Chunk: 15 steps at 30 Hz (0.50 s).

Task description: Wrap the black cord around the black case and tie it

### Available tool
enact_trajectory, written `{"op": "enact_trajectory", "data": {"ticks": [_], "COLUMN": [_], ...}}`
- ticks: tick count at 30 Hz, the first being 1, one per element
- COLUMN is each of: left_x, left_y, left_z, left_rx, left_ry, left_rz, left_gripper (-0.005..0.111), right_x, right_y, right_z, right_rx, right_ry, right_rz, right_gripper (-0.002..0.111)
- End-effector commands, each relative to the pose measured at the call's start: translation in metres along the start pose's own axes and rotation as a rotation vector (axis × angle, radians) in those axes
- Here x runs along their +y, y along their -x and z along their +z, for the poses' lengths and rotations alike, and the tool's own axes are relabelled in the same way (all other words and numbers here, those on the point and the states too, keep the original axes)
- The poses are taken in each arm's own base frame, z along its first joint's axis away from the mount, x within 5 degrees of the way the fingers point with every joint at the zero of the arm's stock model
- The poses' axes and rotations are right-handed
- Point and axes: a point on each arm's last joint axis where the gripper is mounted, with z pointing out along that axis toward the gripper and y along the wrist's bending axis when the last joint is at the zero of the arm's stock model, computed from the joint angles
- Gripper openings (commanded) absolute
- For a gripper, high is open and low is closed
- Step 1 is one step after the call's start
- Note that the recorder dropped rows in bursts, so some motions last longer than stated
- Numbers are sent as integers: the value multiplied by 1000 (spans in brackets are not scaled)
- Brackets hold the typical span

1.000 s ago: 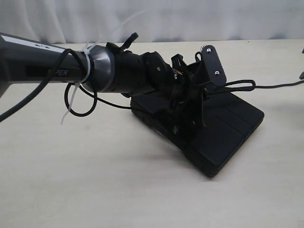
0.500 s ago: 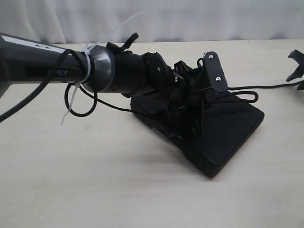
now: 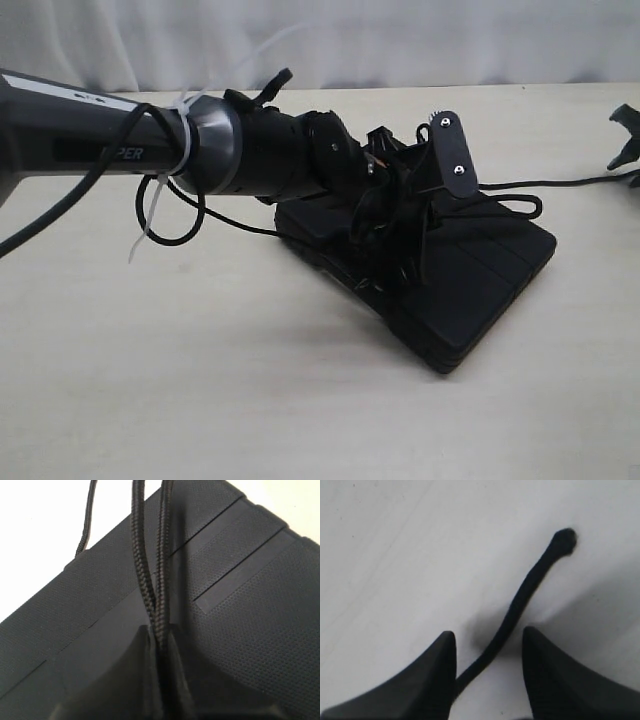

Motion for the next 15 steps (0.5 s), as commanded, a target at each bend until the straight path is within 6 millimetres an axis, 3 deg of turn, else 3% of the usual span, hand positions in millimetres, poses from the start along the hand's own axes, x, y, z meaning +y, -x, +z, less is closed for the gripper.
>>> {"op": "enact_trajectory", "data": {"ticks": [1, 3, 5, 9, 12, 15], "left_x": [3, 3, 3, 3, 3, 3], "left_y": [2, 2, 2, 2, 2, 2], "left_z": [-5, -5, -5, -5, -5, -5], "left_rx": [-6, -6, -6, -6, -6, -7], "left_ry": [14, 14, 14, 14, 16, 20], "left_rz": [7, 7, 7, 8, 7, 7], "left_gripper": [0, 0, 0, 0, 0, 0], "right_x": [-15, -17, -20, -4, 27, 56], "right_y": [-12, -14, -17, -26, -45, -56], "right_z": [27, 31, 36, 46, 53, 46], "right_rx": [66, 76, 98, 121, 163, 160], "right_ry": [-23, -25, -23, 29, 29, -35], "right_rz": [-21, -59, -108, -262, -417, -610], "right_gripper": [36, 26, 4, 4, 4, 4]}}
